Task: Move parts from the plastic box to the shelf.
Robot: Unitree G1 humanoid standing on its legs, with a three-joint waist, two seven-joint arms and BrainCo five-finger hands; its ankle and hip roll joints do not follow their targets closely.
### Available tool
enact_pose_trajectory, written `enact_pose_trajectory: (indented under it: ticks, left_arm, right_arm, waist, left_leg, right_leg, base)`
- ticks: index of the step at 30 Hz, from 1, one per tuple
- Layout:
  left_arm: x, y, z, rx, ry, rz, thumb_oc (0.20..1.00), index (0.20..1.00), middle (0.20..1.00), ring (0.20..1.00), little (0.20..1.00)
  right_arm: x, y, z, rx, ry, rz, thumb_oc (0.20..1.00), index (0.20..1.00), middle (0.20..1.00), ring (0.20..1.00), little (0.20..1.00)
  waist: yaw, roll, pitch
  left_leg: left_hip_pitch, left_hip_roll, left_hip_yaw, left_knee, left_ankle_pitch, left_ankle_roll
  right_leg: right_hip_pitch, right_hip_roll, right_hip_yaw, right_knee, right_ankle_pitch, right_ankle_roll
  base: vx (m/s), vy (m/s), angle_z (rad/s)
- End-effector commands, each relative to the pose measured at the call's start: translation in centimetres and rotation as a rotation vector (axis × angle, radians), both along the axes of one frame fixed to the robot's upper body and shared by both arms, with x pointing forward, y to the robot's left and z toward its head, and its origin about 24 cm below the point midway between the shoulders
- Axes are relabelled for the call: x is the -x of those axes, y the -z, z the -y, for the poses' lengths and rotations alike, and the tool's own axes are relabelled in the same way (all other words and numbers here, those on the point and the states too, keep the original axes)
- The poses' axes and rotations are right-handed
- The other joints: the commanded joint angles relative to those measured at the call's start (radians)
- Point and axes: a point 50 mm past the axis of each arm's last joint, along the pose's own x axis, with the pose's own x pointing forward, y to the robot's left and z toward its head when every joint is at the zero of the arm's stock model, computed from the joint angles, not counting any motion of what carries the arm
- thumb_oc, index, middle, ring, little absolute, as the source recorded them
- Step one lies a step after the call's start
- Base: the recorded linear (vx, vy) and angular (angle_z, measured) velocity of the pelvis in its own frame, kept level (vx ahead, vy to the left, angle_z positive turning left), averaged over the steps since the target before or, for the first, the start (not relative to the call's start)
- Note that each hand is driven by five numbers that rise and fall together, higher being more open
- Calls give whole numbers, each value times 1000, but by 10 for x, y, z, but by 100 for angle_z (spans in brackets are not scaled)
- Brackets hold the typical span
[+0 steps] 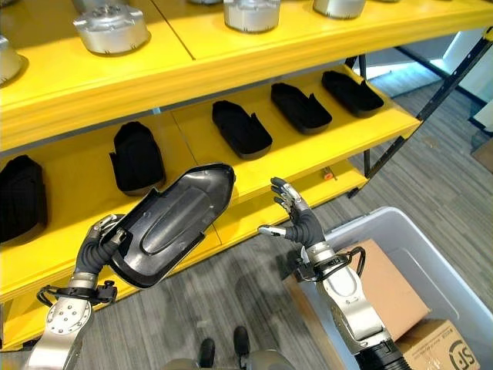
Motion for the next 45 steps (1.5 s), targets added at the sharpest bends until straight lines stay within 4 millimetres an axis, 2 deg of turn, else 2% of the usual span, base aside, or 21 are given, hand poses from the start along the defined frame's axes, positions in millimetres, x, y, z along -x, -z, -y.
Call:
enact_pose_trajectory:
  ticks: [1, 5, 6, 7, 8, 9, 10, 12, 15, 16, 17, 20, 26, 27, 31, 32, 33, 34, 37, 42, 45]
  left_arm:
    - [-5, -34, -6, -28, 45, 163, 200, 200, 200, 200, 200]
    - [-8, -35, -3, -3, 71, 165, 200, 200, 200, 200, 200]
    - [-9, -35, -2, 4, 72, 166, 200, 200, 200, 200, 200]
    - [-9, -36, -3, 0, 68, 169, 200, 200, 200, 200, 200]
    - [-9, -36, -3, 0, 67, 168, 200, 200, 200, 200, 200]
    - [-9, -37, -4, -3, 56, 176, 200, 200, 200, 200, 200]
    - [-14, -40, -3, 1, 51, 192, 200, 200, 200, 200, 200]
    - [-17, -42, -3, -4, 41, 199, 200, 200, 200, 200, 200]
    - [-17, -45, -5, -7, 36, 214, 200, 200, 200, 200, 200]
    - [-18, -49, -4, -27, 55, 223, 200, 200, 200, 200, 200]
    - [-18, -49, -4, -28, 56, 223, 200, 200, 200, 200, 200]
    - [-17, -56, -11, -84, 36, 240, 200, 200, 200, 200, 200]
    - [-17, -56, -13, -74, 30, 241, 200, 200, 200, 200, 200]
    - [-17, -59, -13, -81, 39, 247, 200, 200, 200, 200, 200]
    - [-23, -64, -11, -97, 47, 275, 200, 200, 200, 200, 200]
    - [-24, -65, -11, -83, 44, 281, 200, 200, 200, 200, 200]
    - [-25, -65, -10, -77, 45, 282, 200, 200, 200, 200, 200]
    - [-25, -65, -11, -71, 42, 280, 200, 200, 200, 200, 200]
    - [-26, -62, -11, -69, 41, 266, 200, 200, 200, 200, 200]
    - [-28, -55, -6, -31, 41, 252, 200, 200, 200, 200, 200]
    - [-24, -50, -6, -19, 45, 228, 200, 200, 200, 200, 200]
  right_arm:
    - [0, -18, 0, -70, -21, 91, 1000, 1000, 1000, 1000, 1000]
    - [-1, -23, 8, -48, -13, 108, 1000, 1000, 1000, 1000, 1000]
    - [-1, -24, 8, -49, -10, 111, 1000, 1000, 1000, 1000, 1000]
    - [-1, -23, 8, -66, -10, 103, 1000, 1000, 1000, 1000, 1000]
    - [-1, -23, 8, -67, -10, 102, 1000, 1000, 1000, 1000, 1000]
    - [0, -20, 10, -87, 1, 85, 1000, 1000, 1000, 1000, 1000]
    - [0, -17, 11, -93, 29, 77, 1000, 1000, 1000, 1000, 1000]
    - [-1, -14, 11, -91, 39, 67, 1000, 1000, 1000, 1000, 1000]
    - [-2, -18, 11, -85, 48, 88, 1000, 1000, 1000, 1000, 1000]
    - [-1, -19, 10, -103, 62, 97, 1000, 1000, 1000, 1000, 1000]
    - [-1, -19, 10, -104, 62, 97, 1000, 1000, 1000, 1000, 1000]
    - [1, -13, 6, -101, 62, 79, 1000, 1000, 1000, 1000, 1000]
    - [-2, -11, -1, -92, 29, 62, 1000, 1000, 1000, 1000, 1000]
    - [-3, -10, -3, -104, 33, 60, 1000, 1000, 1000, 1000, 1000]
    - [-7, -9, -9, -107, 28, 60, 1000, 1000, 1000, 1000, 1000]
    - [-8, -11, -12, -116, 19, 65, 1000, 1000, 1000, 1000, 1000]
    - [-9, -12, -14, -110, 1, 67, 1000, 1000, 1000, 1000, 1000]
    - [-10, -13, -15, -107, -21, 69, 1000, 1000, 1000, 1000, 1000]
    - [-9, -10, -16, -99, -35, 56, 1000, 1000, 1000, 1000, 1000]
    - [-7, -11, -16, -93, -48, 60, 1000, 1000, 1000, 1000, 1000]
    - [-6, -12, -13, -93, -44, 63, 1000, 1000, 1000, 1000, 1000]
  waist:
    - [8, -42, -73]
    - [5, -60, -14]
    - [-3, -71, -7]
    - [-6, -82, -8]
    - [-6, -80, -7]
    - [-16, -69, -20]
    - [-34, -29, -33]
    - [-33, -1, -36]
    - [-34, 18, -39]
    - [-21, 14, -28]
    - [-21, 11, -26]
    - [15, -33, -17]
    - [43, -68, -20]
    - [48, -73, -24]
    - [54, -57, -28]
    - [61, -45, -21]
    - [59, -27, -18]
    - [49, -29, -20]
    - [44, -41, -27]
    - [27, -57, -35]
    - [36, -64, -40]
  left_leg:
    - [-106, -101, 15, 117, 11, 20]
    - [-171, -102, 22, 345, -70, -18]
    - [-172, -48, 53, 377, -94, -14]
    - [-155, 73, 62, 365, -85, -14]
    - [-150, 77, 61, 361, -87, -17]
    - [-119, 193, 75, 314, -24, -39]
    - [-101, 368, 86, 191, 143, -98]
    - [-81, 410, 62, 112, 208, -134]
    - [-59, 364, 74, 75, 92, -158]
    - [-59, 312, 78, 107, 35, -153]
    - [-58, 309, 78, 111, 32, -152]
    - [-84, 205, 82, 187, -44, -128]
    - [-160, 97, 73, 325, -134, -83]
    - [-178, 61, 79, 343, -150, -63]
    - [-176, 25, 102, 305, -137, -32]
    - [-168, 28, 118, 289, -127, -25]
    - [-140, 29, 136, 232, -104, -12]
    - [-114, 23, 155, 176, -80, 9]
    - [-95, 12, 161, 132, -52, 7]
    - [-80, 9, 158, 119, -48, 2]
    - [-80, 16, 168, 136, -61, 0]
  right_leg:
    - [-54, -67, -44, 120, -31, 113]
    - [-46, -92, -74, 137, -32, 101]
    - [-53, -112, -83, 146, -26, 104]
    - [-63, -139, -85, 168, -26, 116]
    - [-62, -135, -85, 172, -30, 114]
    - [-73, -151, -95, 188, -50, 124]
    - [-105, -179, -132, 248, -88, 141]
    - [-123, -198, -151, 284, -104, 158]
    - [-121, -242, -156, 305, -106, 186]
    - [-93, -296, -164, 301, -87, 208]
    - [-89, -298, -164, 299, -86, 209]
    - [-42, -390, -173, 229, -20, 261]
    - [-32, -473, -154, 185, 63, 281]
    - [-35, -503, -153, 176, 119, 283]
    - [-70, -540, -181, 176, 225, 265]
    - [-83, -538, -227, 201, 200, 253]
    - [-93, -479, -269, 269, 116, 223]
    - [-115, -342, -285, 328, 10, 199]
    - [-122, -243, -281, 313, -46, 171]
    - [-94, -181, -181, 234, -59, 154]
    - [-67, -183, -187, 187, -47, 151]
  base:
    - [-90, -52, 15]
    - [-136, 5, 63]
    - [-210, 154, 57]
    - [-122, 131, 40]
    - [-92, 207, 64]
    - [-26, 330, 63]
    - [-26, 454, 78]
    - [-8, 315, 72]
    - [18, 267, 40]
    - [68, 348, 19]
    - [81, 459, 34]
    - [16, 319, 39]
    - [-9, 238, 16]
    - [-23, 329, 7]
    - [-61, 293, 8]
    - [-106, 414, -38]
    - [-88, 517, -65]
    - [-40, 414, -76]
    - [-5, 116, -47]
    - [42, -46, -8]
    - [52, -165, 15]
